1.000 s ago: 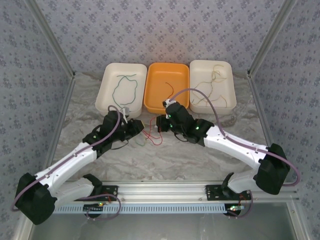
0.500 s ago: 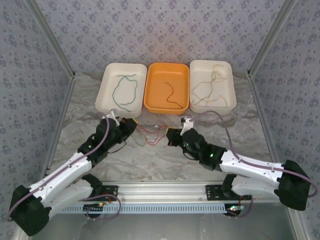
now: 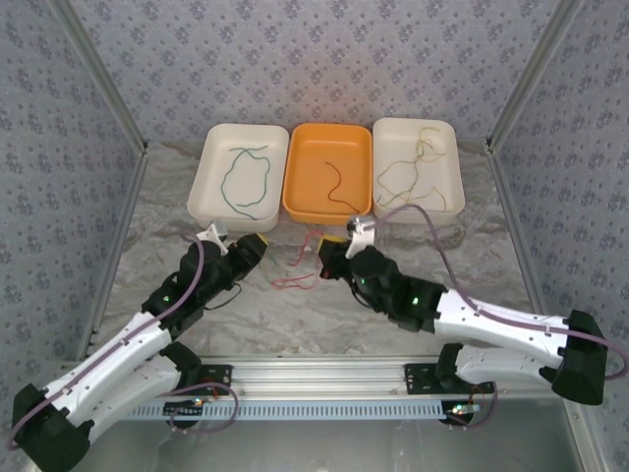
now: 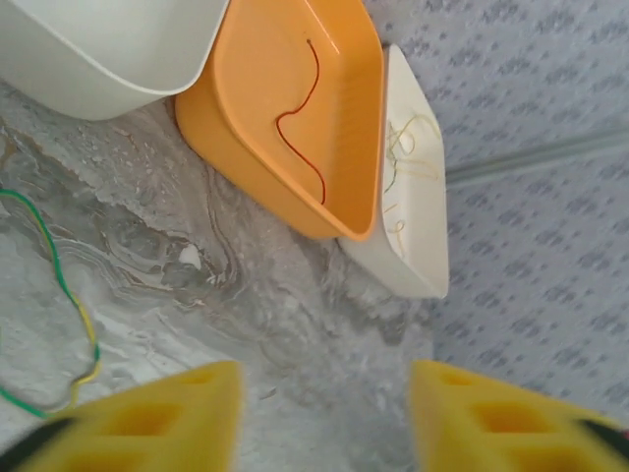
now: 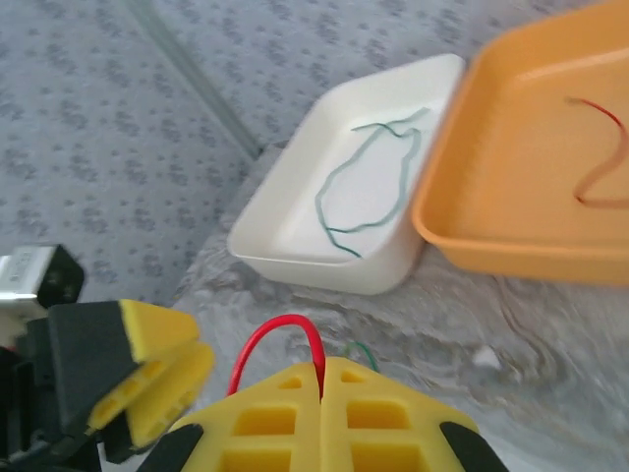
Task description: Untangle the cables
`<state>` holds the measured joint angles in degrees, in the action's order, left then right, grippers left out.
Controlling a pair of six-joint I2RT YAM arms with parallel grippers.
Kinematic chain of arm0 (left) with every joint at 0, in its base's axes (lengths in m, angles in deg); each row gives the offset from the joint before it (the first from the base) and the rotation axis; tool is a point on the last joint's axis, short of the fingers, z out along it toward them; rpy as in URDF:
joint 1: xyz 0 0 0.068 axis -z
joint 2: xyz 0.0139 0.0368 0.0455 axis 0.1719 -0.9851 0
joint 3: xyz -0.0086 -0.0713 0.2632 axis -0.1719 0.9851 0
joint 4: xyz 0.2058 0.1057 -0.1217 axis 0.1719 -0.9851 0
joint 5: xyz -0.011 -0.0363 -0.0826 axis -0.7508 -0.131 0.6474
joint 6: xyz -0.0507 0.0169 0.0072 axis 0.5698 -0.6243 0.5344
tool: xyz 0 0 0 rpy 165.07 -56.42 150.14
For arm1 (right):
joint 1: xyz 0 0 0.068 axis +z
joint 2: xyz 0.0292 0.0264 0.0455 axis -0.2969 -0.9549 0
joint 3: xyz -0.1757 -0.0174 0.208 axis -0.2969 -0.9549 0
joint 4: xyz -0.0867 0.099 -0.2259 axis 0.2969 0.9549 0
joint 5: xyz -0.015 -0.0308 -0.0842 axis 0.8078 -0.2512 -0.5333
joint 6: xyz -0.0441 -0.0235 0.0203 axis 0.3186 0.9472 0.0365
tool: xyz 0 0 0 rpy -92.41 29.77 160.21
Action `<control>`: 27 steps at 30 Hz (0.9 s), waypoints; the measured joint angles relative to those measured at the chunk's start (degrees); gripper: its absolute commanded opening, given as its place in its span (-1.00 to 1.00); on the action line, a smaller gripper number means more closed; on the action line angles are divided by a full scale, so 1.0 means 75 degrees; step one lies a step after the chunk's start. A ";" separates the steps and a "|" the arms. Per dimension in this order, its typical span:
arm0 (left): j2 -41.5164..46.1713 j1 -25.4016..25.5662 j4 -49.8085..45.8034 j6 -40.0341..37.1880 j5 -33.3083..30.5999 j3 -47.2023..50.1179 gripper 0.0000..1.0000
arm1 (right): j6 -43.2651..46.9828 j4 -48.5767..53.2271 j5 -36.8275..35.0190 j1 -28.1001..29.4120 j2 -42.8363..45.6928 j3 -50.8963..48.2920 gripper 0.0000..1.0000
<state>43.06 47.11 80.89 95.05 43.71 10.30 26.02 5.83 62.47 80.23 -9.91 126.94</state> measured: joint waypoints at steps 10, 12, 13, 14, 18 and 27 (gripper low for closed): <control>-0.0542 -0.0213 -0.2707 -0.5056 0.1515 -0.3666 0.43 | 0.3529 0.3990 0.2736 -0.1498 -0.0058 0.1836 -1.00; -0.0956 -0.0192 -0.2865 -0.5756 0.2256 -0.3960 0.37 | 0.3923 0.4503 0.3005 -0.1728 0.0009 0.1880 -1.00; -0.1239 -0.0140 -0.2929 -0.6076 0.2591 -0.4060 0.35 | 0.4112 0.4736 0.3147 -0.1836 0.0029 0.1941 -1.00; -0.1483 -0.0038 -0.2964 -0.6341 0.2833 -0.4103 0.35 | 0.4243 0.4876 0.3281 -0.1918 0.0041 0.2002 -1.00; -0.2366 0.0676 -0.3104 -0.7364 0.3430 -0.3975 0.45 | 0.4674 0.5211 0.3879 -0.2285 0.0047 0.2296 -1.00; -0.3206 0.1486 -0.2532 -0.8043 0.4057 -0.3480 0.58 | 0.4908 0.5284 0.4602 -0.2396 -0.0035 0.2337 -1.00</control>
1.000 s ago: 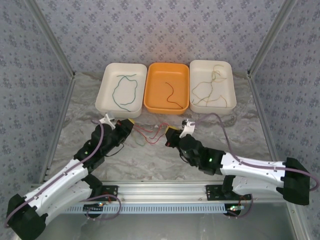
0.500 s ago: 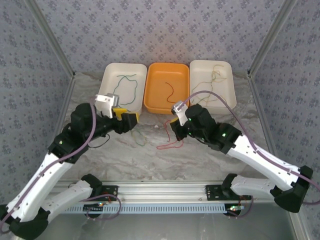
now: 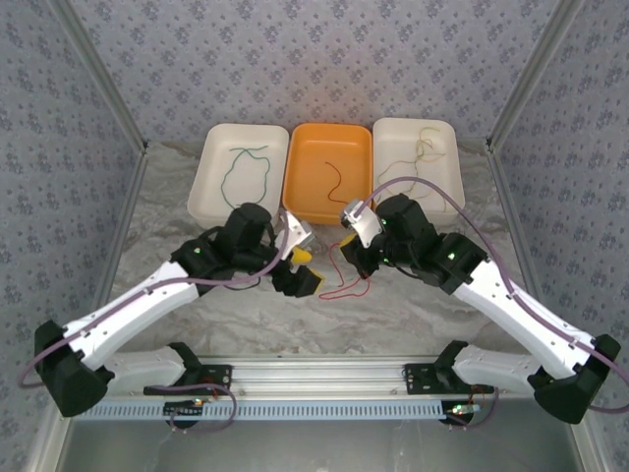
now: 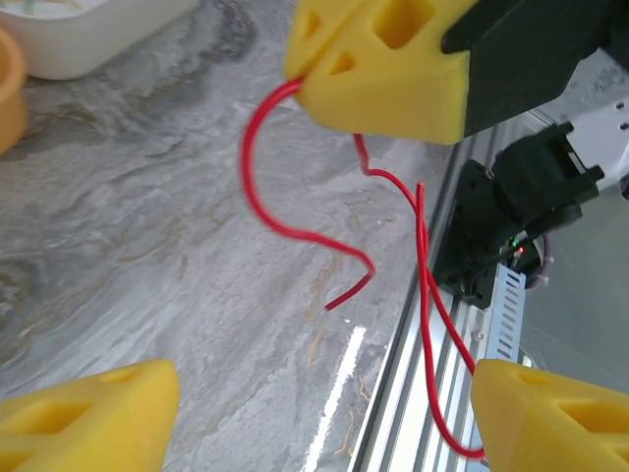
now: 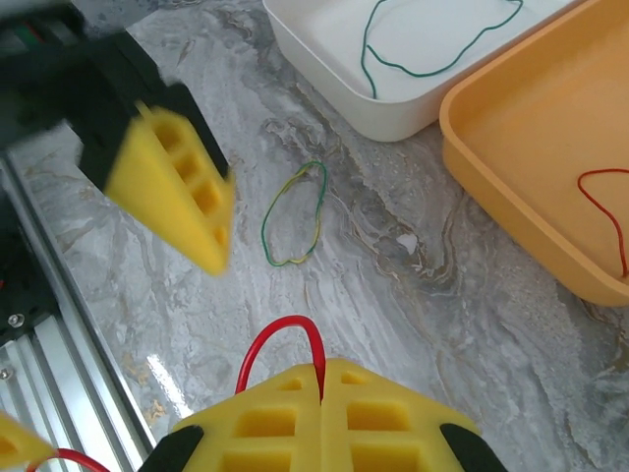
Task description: Untangle the cables
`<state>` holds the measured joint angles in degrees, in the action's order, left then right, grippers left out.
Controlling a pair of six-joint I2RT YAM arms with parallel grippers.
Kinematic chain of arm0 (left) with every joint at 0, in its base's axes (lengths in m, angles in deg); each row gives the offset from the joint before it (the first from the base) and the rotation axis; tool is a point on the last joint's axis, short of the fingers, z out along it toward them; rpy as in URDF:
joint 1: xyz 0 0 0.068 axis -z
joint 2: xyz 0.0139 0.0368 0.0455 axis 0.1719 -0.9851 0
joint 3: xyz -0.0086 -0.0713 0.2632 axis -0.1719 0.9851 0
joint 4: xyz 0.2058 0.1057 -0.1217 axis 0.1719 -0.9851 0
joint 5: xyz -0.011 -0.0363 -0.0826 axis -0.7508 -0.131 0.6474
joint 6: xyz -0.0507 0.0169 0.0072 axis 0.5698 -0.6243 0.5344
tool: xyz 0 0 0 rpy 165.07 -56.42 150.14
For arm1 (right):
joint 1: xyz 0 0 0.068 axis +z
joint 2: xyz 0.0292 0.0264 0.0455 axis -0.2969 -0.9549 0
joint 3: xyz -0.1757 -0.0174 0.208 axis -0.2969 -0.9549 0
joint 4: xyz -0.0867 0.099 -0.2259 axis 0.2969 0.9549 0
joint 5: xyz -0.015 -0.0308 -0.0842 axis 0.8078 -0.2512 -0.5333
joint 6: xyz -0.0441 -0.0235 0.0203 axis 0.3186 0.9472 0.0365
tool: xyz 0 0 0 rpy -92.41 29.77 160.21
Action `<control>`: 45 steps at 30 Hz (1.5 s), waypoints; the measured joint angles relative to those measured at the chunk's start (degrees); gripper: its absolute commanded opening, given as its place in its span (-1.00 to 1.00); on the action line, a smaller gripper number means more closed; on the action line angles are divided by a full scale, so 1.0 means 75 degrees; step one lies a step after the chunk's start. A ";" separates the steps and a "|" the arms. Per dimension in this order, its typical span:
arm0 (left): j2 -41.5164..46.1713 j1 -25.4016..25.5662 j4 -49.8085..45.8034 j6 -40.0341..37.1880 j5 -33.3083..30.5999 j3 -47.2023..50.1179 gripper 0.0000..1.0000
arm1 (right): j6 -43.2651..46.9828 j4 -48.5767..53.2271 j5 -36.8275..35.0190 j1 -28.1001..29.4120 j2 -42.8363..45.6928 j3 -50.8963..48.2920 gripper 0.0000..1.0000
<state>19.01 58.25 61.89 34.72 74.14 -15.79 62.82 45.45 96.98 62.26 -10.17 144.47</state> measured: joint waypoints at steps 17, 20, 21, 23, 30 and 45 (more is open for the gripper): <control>-0.1437 0.0254 0.1276 0.0425 0.0487 0.0096 0.21 | -0.0003 -0.0294 0.0073 0.0050 -0.0070 -0.0003 -1.00; -0.1440 0.0254 0.1271 0.0516 0.0472 0.0096 0.38 | -0.0003 -0.0297 0.0050 0.0012 -0.0096 -0.0003 -1.00; -0.1437 0.0254 0.1271 0.0533 0.0434 0.0096 0.43 | -0.0003 -0.0303 0.0050 -0.0006 -0.0111 -0.0003 -1.00; -0.1422 0.0256 0.1253 0.0562 0.0323 0.0096 0.49 | -0.0003 -0.0309 0.0038 -0.0044 -0.0146 -0.0003 -1.00; -0.0938 0.0254 0.1279 0.0667 0.0000 0.0140 0.56 | -0.0012 -0.0530 0.0058 -0.0303 -0.0230 -0.0006 -1.00; -0.1288 0.0166 0.2171 0.1081 -0.0490 0.0163 -0.25 | -0.0189 -0.0973 0.0761 -0.0420 -0.0061 -0.0329 -1.00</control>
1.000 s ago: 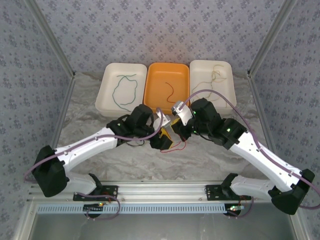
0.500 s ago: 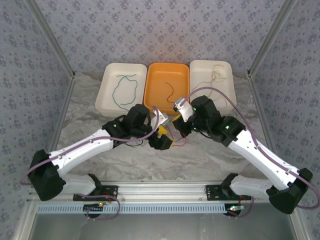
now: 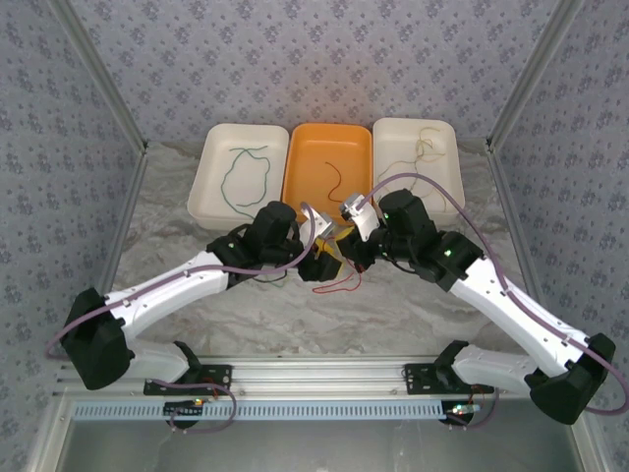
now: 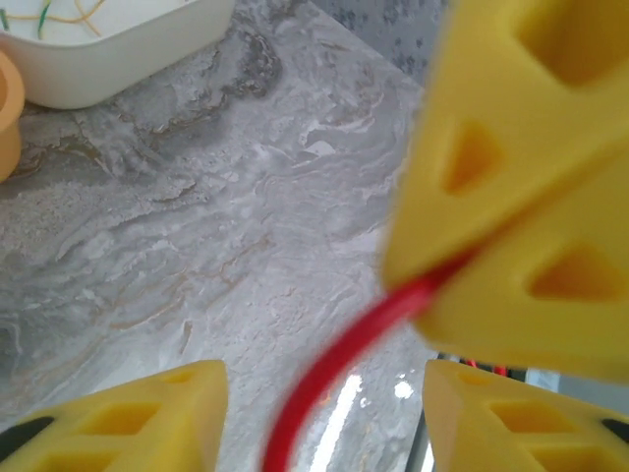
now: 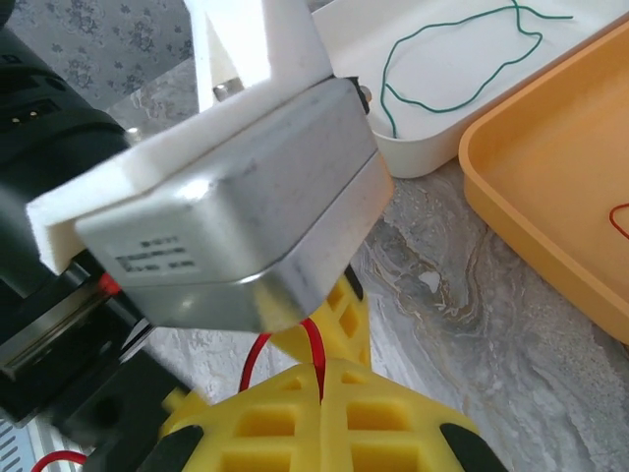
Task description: Untangle the cables
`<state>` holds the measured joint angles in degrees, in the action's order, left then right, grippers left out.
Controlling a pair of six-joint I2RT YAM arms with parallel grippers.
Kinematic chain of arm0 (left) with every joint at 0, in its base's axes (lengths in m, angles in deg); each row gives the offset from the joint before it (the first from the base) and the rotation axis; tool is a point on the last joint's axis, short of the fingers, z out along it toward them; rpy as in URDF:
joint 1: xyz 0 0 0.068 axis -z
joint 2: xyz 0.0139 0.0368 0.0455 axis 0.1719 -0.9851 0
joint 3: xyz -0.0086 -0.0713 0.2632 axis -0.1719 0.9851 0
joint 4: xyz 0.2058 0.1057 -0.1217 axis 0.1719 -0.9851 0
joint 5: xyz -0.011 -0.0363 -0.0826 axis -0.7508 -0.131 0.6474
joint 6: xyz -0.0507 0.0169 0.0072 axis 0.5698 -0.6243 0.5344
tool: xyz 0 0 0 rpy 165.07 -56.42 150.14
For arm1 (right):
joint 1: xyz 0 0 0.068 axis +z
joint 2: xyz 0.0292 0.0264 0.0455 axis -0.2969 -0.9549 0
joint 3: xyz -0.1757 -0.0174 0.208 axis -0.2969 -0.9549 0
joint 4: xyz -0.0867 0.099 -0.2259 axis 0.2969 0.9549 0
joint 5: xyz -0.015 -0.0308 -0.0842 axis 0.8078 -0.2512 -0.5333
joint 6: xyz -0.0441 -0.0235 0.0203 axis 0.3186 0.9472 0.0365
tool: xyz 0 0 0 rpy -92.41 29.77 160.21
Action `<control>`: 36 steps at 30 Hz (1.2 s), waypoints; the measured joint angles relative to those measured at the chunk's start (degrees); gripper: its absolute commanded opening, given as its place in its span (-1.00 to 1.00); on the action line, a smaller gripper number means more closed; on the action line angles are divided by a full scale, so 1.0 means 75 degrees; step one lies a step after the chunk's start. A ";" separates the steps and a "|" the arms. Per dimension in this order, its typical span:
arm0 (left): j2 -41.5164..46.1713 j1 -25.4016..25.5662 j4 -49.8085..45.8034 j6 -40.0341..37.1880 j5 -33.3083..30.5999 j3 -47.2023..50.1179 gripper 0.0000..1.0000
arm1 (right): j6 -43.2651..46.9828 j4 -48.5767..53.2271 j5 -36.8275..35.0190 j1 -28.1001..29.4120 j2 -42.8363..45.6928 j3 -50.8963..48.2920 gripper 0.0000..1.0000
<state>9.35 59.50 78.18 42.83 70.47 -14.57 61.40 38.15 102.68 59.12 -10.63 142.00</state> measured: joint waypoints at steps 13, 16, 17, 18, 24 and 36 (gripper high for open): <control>-0.0064 -0.0006 0.0309 0.0356 0.0009 0.0213 -1.00 | -0.0181 -0.0181 0.0079 -0.0149 0.0128 -0.0050 -0.44; -0.0012 -0.0015 0.0545 0.0670 -0.0303 0.0283 -1.00 | -0.0539 -0.0297 -0.0256 -0.0149 0.0184 -0.0093 -0.15; 0.0055 -0.0015 0.0688 0.0819 -0.0437 0.0364 -1.00 | -0.0752 -0.0452 -0.0446 -0.0149 0.0297 -0.0213 -0.10; 0.0122 -0.0015 0.0813 0.0965 -0.0562 0.0446 -1.00 | -0.1003 -0.0644 -0.0667 -0.0149 0.0487 -0.0417 -0.07; 0.0458 -0.0082 0.1542 0.1731 -0.1291 0.0755 -1.00 | -0.3316 -0.1903 -0.1545 -0.0117 0.2337 -0.2375 -0.12; 0.0557 -0.0303 0.2119 0.2640 -0.1740 0.0953 -1.00 | -0.6496 -0.4744 -0.1682 0.0379 0.1588 -0.3736 -0.13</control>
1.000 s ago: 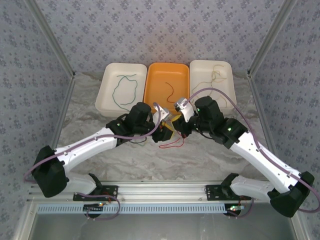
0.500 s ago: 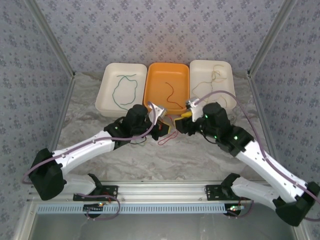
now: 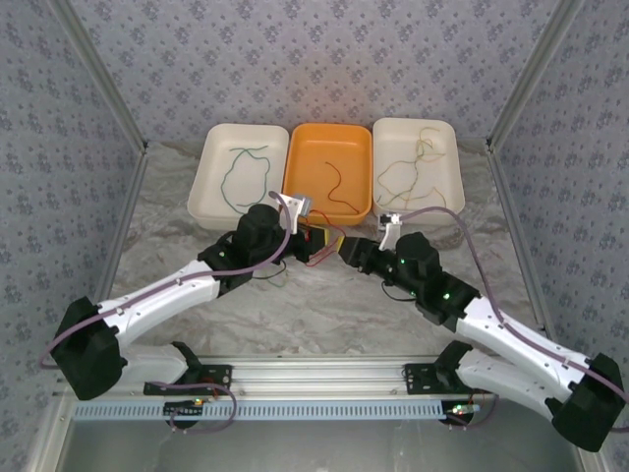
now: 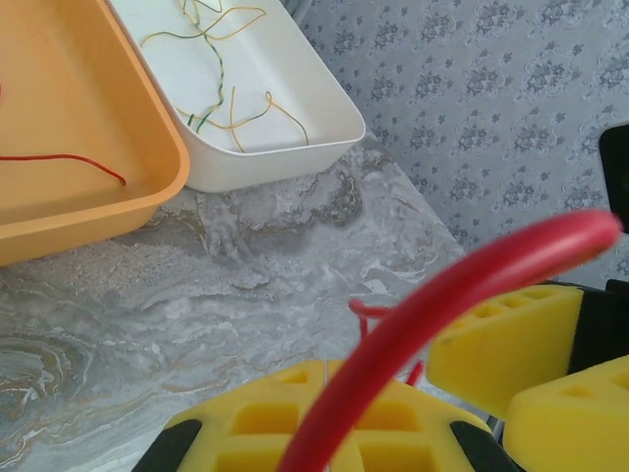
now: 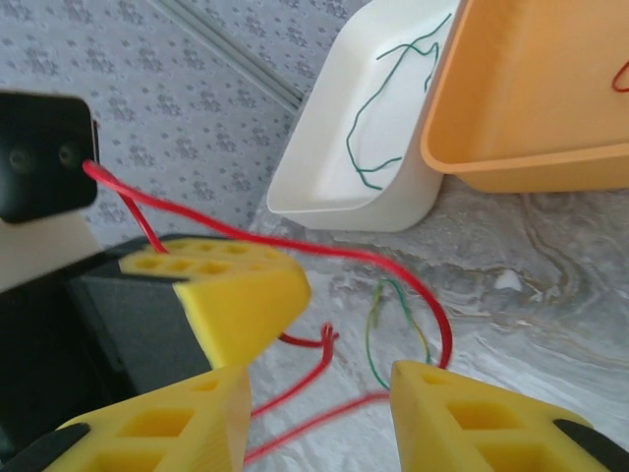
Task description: Untangle the cables
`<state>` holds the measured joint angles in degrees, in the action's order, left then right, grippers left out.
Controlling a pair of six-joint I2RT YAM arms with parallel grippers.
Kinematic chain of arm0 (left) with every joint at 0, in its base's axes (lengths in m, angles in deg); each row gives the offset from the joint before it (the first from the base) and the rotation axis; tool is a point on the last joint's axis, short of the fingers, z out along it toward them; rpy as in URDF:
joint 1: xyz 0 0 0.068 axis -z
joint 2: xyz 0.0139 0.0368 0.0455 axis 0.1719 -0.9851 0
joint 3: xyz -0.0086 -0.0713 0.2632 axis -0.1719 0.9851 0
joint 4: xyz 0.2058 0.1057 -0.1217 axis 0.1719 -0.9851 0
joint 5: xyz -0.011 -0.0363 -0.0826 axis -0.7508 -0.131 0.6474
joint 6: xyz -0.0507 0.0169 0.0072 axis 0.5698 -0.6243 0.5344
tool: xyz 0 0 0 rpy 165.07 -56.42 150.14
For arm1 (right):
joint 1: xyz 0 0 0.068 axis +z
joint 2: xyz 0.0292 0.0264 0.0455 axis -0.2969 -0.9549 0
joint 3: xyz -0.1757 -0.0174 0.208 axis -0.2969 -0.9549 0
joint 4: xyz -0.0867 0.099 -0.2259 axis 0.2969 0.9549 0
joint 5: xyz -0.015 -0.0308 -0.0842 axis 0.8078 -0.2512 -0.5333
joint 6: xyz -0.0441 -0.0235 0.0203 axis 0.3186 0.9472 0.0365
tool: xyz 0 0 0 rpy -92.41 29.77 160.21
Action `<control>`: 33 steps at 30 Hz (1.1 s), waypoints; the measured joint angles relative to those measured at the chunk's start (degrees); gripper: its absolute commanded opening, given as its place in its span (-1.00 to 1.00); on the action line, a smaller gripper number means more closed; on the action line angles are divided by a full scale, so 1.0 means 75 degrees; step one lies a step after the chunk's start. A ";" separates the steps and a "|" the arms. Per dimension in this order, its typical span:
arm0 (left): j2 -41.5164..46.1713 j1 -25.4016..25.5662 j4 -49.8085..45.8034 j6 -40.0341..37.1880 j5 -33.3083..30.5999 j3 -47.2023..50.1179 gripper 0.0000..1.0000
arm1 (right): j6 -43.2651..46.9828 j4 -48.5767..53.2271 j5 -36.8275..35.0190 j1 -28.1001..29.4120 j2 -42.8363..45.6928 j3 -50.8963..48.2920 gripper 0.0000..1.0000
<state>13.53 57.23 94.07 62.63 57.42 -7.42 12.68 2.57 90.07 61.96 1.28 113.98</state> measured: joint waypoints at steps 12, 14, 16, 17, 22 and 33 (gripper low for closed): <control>0.0041 0.0000 0.0044 0.0134 0.0000 0.0000 -1.00 | -0.0571 -0.0918 0.0003 0.0032 -0.0828 0.0012 -0.26; 0.0041 0.0000 0.0041 0.0140 -0.0003 0.0003 -1.00 | -0.0595 -0.0965 0.0017 0.0026 -0.0935 0.0029 -0.40; 0.0041 -0.0012 0.0041 0.0163 0.0000 0.0003 -1.00 | -0.0612 -0.1014 0.0029 0.0009 -0.1020 0.0047 -0.57; 0.0041 -0.0012 0.0044 0.0163 0.0003 0.0000 -1.00 | -0.0615 -0.1043 0.0032 0.0003 -0.1058 0.0052 -0.65; 0.0041 -0.0061 -0.0035 0.0189 -0.0003 -0.0009 -1.00 | -0.0437 -0.1032 0.0163 0.0003 -0.1201 0.0245 -1.00; -0.1209 -0.1737 -0.2165 0.0137 0.0554 -0.1594 -1.00 | 0.2264 0.0819 0.0694 0.0635 -0.0425 0.1658 -1.00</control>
<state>4.46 44.20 77.83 63.66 61.57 -19.38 29.67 8.71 95.27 66.72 -1.91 126.41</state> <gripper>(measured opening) 0.061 0.055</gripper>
